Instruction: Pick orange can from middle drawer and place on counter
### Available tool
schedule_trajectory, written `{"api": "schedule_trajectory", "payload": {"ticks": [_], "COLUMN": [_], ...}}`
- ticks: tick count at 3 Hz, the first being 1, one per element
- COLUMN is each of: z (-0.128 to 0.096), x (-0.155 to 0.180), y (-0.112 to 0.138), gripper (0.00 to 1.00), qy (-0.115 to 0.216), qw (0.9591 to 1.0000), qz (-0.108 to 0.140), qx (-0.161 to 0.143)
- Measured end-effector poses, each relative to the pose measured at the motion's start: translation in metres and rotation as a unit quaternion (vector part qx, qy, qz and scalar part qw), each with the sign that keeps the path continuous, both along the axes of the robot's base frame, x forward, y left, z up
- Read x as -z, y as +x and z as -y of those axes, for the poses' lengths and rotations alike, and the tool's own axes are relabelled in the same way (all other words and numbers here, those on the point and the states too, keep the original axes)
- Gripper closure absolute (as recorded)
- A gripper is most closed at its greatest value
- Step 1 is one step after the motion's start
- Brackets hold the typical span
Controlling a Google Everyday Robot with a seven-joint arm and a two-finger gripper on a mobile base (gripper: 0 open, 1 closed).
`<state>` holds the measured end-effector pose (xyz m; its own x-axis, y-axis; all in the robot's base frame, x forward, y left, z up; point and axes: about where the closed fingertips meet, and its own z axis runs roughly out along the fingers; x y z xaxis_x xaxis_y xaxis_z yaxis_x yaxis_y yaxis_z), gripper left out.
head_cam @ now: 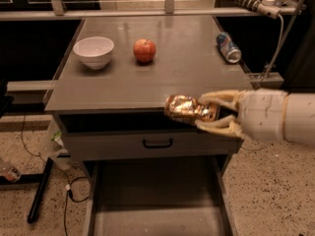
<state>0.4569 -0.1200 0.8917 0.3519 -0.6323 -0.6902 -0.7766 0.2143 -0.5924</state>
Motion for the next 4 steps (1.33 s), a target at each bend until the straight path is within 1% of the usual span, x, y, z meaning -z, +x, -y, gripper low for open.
{"api": "schedule_trajectory", "payload": {"ticks": [1, 2, 3, 4], "z": [-0.004, -0.009, -0.027, -0.035], "x": [-0.053, -0.082, -0.080, -0.064], "y": [0.026, 0.072, 0.116, 0.141], "gripper": [1.00, 1.00, 1.00, 1.00], "qy": [0.006, 0.022, 0.042, 0.050], "qw": [0.9991, 0.9988, 0.9991, 0.9983], "qz": [0.041, 0.042, 0.009, -0.031], "qx": [-0.002, 0.004, 0.000, 0.003]}}
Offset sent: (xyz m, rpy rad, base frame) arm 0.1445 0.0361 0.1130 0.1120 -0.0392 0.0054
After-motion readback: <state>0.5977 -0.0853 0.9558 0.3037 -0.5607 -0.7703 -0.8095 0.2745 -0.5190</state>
